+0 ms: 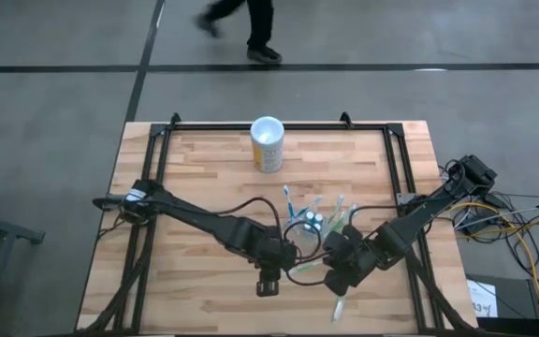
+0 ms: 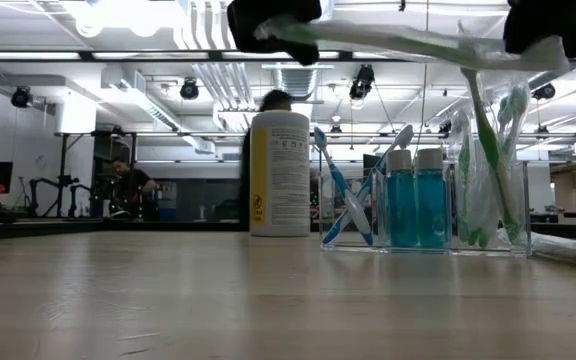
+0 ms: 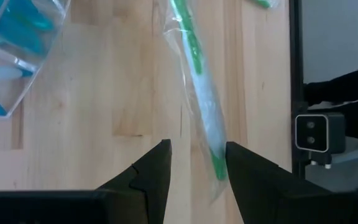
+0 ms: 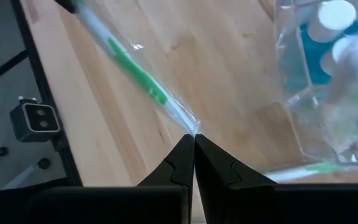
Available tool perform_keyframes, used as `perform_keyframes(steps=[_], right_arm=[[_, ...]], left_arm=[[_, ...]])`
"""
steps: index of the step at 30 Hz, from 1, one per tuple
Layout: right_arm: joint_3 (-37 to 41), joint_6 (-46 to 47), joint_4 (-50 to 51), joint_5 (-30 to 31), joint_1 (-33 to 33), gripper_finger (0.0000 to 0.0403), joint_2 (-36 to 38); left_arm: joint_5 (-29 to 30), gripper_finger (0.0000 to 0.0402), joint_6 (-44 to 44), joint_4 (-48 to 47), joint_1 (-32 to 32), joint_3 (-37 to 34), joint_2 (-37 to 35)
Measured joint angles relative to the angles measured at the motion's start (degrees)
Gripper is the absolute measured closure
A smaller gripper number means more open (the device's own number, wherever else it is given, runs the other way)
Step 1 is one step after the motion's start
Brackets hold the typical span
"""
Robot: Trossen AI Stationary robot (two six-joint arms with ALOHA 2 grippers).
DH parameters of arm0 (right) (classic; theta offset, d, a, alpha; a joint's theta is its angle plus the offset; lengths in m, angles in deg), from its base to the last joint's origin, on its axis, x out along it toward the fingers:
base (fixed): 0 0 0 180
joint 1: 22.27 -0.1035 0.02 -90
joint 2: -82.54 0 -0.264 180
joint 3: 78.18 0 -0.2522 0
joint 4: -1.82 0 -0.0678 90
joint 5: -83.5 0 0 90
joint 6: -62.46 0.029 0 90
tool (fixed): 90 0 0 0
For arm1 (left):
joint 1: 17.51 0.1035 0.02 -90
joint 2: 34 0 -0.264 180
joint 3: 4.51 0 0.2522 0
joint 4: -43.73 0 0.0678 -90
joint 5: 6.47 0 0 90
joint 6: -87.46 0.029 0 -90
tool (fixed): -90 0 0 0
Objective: Pick & Place toothbrushing station
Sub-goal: Put the green toothbrush into the right section of the transparent organizer
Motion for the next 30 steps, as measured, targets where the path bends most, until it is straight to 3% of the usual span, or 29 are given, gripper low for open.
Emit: perform_keyframes(steps=[21, 30], right_arm=[[-3.78, -5.33, 0.49, 3.45, 0.04, 0.0394, 0.63], [-3.32, -0.99, 6.62, 2.51, 0.00, 0.0394, 0.63]], left_arm=[[-4.54, 0.0245, -3.07, 0.27, -0.04, -0.66, 0.02], [-4.58, 0.0245, -3.77, 0.29, 0.00, -0.68, 0.02]])
